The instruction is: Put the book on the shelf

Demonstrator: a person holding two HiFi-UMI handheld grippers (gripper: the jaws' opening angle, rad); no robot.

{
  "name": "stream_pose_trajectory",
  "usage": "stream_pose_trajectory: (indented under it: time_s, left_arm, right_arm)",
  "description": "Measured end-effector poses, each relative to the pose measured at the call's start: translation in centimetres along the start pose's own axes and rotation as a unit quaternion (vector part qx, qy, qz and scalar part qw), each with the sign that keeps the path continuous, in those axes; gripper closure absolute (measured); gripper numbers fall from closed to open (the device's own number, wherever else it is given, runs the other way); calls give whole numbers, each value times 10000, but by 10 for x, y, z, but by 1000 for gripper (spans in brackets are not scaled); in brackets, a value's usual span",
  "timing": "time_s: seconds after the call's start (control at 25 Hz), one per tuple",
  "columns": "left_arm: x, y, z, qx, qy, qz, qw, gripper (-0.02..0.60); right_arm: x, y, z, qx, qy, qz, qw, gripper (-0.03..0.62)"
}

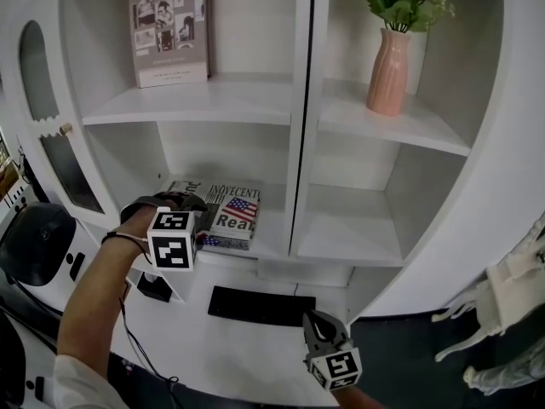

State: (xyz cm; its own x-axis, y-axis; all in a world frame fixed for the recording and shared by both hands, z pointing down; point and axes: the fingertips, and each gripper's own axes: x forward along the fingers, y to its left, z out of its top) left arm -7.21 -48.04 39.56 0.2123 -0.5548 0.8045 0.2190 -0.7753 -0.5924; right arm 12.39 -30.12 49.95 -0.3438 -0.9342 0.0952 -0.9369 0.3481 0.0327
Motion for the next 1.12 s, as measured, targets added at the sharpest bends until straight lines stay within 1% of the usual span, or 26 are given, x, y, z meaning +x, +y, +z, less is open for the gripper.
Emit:
stream_pose_trajectory:
  time_s: [0.16, 0.28, 0.44, 0.56, 0.72, 0.88, 1.0, 1.08, 1.12]
  left_arm:
    - [-5, -5, 1, 8, -16, 38, 10000, 275]
    - [-9, -6, 2, -70, -123, 191, 9997, 275]
    - [-16, -4, 4, -276, -358, 475, 9978, 275]
    - [-24, -3, 7, -565, -644, 753, 9935, 275]
    - [-36, -5, 11, -1110, -1087, 1035, 9824, 276]
    - [-47, -13, 10, -1625, -1458, 1259, 9677, 276]
    - [-56, -20, 9, -1908, -1654, 1451, 9566, 278]
    - [-64, -23, 10, -2145, -1834, 1615, 9456, 278]
    - [-69, -25, 10, -2311, -1968, 1700, 9375, 278]
  right_arm:
    - [-2, 4, 2, -16, -3, 23, 10000, 591]
    - [-4, 7, 4, -29, -21, 48, 10000, 591]
    - [-7, 10, 7, -52, -56, 65, 9999, 591]
    - [-9, 12, 9, -62, -60, 78, 9999, 591]
    - [-10, 14, 11, -65, -102, 117, 9999, 591]
    - [-12, 18, 19, -130, -74, 136, 9998, 591]
    - [-11, 21, 18, -124, -136, 196, 9996, 591]
    - [-10, 24, 19, -122, -174, 237, 9995, 591]
    - [-10, 25, 20, -129, -184, 252, 9994, 591]
